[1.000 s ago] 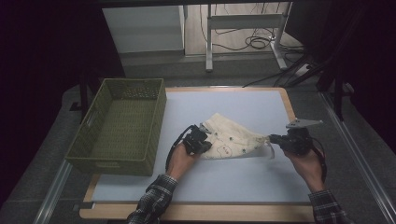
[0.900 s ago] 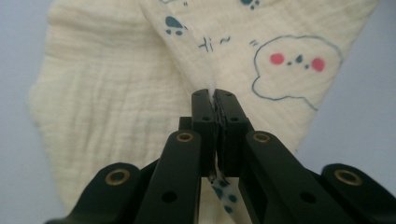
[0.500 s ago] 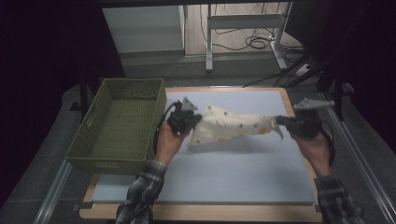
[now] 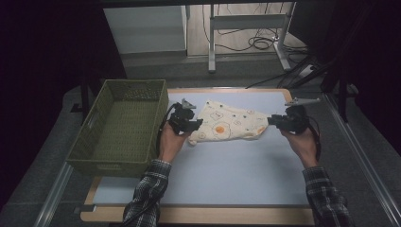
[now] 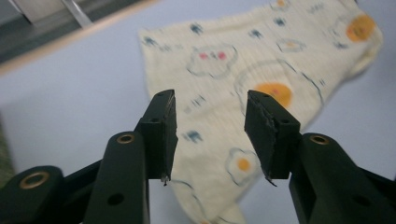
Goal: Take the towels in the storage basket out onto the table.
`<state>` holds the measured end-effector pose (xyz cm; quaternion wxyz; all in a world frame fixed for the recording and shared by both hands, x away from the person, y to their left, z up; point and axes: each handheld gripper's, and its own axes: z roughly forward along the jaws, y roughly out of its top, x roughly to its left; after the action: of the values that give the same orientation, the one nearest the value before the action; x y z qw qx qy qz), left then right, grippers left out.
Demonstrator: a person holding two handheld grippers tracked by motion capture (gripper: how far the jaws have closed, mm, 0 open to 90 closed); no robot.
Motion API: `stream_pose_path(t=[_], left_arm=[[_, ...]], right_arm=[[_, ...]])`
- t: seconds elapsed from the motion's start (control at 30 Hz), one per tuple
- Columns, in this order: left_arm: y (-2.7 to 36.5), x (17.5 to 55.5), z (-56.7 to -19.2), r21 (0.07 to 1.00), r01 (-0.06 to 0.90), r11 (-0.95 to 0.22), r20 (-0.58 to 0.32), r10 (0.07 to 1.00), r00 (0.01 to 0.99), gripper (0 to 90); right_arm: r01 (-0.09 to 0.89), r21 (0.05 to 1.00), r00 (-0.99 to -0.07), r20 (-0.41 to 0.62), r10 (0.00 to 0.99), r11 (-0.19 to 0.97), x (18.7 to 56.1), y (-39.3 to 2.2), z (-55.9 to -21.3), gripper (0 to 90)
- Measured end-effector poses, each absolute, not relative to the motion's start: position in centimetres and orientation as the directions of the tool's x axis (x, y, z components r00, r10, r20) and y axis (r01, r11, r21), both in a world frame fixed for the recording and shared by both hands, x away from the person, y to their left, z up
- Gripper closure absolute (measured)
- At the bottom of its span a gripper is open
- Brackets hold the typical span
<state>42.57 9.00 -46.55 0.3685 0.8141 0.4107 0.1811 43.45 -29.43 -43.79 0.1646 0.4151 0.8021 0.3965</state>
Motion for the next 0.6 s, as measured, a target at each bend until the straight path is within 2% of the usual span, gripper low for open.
stream_pose_path(t=[0.23,0.4,0.47,0.6], left_arm=[[8.3,41.0,-49.8,0.712,0.557,-0.427,-0.012,0.786,0.618,54.2],[8.8,40.0,-51.0,0.711,0.556,-0.43,0.006,0.794,0.608,49.1],[9.0,39.7,-51.5,0.712,0.558,-0.427,0.016,0.804,0.594,43.9],[9.4,39.6,-52.1,0.708,0.567,-0.42,0.033,0.822,0.568,40.4]], right_arm=[[0.546,0.745,-0.659,0.101,0.745,0.382,42.3,-27.6,-46.7,76.7],[0.54,0.728,-0.688,0.091,0.72,0.424,42.5,-26.0,-48.6,76.2],[0.538,0.725,-0.704,0.105,0.703,0.43,43.0,-25.0,-49.7,73.5],[0.536,0.718,-0.712,0.102,0.695,0.444,43.5,-24.1,-50.5,70.8]])
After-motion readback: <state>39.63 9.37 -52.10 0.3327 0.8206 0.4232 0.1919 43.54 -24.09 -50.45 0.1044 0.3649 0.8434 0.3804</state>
